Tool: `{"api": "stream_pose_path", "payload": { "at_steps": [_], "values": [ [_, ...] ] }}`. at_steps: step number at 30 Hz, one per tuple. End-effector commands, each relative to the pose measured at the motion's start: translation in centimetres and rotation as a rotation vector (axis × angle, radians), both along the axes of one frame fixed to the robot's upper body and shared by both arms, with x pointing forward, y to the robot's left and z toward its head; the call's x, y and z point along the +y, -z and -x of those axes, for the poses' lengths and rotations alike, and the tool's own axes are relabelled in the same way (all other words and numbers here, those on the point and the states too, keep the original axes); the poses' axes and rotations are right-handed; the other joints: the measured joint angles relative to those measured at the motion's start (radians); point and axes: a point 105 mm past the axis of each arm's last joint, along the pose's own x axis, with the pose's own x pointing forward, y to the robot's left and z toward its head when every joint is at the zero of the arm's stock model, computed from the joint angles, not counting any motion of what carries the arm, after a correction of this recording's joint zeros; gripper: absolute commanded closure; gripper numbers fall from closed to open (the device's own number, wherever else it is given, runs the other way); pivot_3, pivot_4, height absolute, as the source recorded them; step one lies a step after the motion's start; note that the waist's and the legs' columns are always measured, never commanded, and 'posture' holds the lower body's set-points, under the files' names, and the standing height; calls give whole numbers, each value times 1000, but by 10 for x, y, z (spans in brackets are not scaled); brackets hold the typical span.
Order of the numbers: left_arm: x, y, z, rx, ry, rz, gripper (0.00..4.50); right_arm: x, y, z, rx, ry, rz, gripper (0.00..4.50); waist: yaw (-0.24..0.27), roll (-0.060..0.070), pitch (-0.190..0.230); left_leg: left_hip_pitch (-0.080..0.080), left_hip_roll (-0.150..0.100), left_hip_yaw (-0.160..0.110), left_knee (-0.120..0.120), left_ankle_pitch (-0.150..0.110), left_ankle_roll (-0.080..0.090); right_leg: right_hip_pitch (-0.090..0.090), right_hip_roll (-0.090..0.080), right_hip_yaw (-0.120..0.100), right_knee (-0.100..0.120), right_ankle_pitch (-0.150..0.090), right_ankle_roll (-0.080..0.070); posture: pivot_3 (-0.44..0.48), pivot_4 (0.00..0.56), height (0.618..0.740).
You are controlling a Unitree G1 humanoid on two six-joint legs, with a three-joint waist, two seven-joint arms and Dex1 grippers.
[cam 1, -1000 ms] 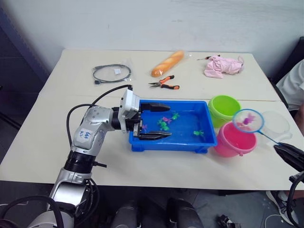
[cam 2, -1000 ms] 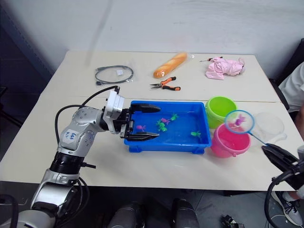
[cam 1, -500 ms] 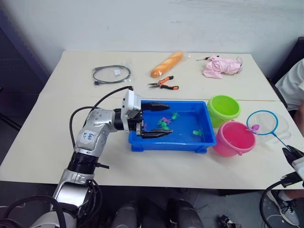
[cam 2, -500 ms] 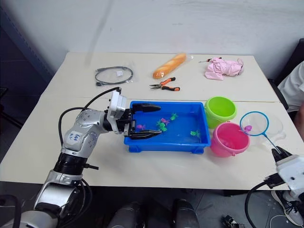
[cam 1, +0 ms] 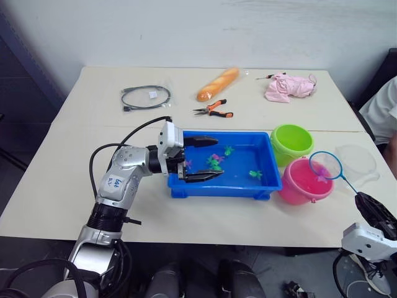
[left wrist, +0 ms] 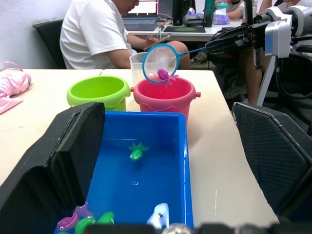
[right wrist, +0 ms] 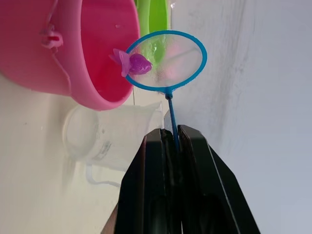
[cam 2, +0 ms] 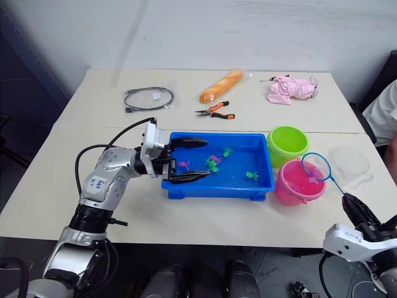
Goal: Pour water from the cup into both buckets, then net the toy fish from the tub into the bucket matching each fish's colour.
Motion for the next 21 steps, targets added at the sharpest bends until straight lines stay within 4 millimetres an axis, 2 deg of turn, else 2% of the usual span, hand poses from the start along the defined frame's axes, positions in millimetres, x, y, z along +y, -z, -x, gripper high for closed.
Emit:
{"api": "stream_pose_path", "payload": {
  "at_steps": [1, 4, 7, 10, 12, 15, 19, 21],
  "values": [
    [0, -4, 5, -51, -3, 0, 15, 5, -13, -4, -111, -11, 44, 4500, -2, 0, 0, 0, 0, 0, 0, 0, 0, 0, 0, 0, 0, 0, 0, 0, 150, 740],
    [0, -3, 6, -50, -15, 6, 15, 2, -17, -6, -109, 0, 47, 4500, -2, 0, 0, 0, 1, 0, 0, 0, -1, 0, 0, 0, 0, 0, -1, 0, 150, 740],
    [-1, 0, 8, -48, -7, 0, 15, 4, -10, -3, -70, -12, 50, 4500, 0, 0, 0, 0, 1, 0, 0, 0, -1, 0, 0, 0, 1, -1, -1, 0, 150, 740],
    [1, 0, 7, -60, -11, -6, 15, 3, -17, -4, -96, 26, 22, 4500, 1, 0, 0, 0, 0, -1, 0, 0, -1, 0, 0, 0, 1, -1, -1, 0, 150, 740],
    [2, -1, 5, -60, -26, 3, 15, 10, -24, -4, -121, 10, 34, 4500, 0, 0, 0, 0, 0, 0, 0, 0, -1, 0, 0, 0, 1, -1, -1, 0, 150, 740],
    [3, 0, 4, -56, -31, 6, 15, 17, -19, 0, -94, -16, 36, 4500, 0, 0, 0, 0, 1, -1, 0, 0, -1, 0, 0, 0, 1, -1, -1, 0, 150, 740],
    [3, 2, 5, -49, -35, 8, 15, 2, -21, 6, -106, 45, 38, 4500, 1, 0, 0, 0, 1, -1, 0, 0, -1, 0, 0, 0, 1, -1, -1, 0, 150, 740],
    [4, 2, 5, -47, -38, 8, 15, -6, -29, 7, -138, 77, 31, 4500, 0, 0, 0, 0, 1, -1, 0, 0, -1, 0, 0, 0, 1, -1, -1, 0, 150, 740]
  ]
}}
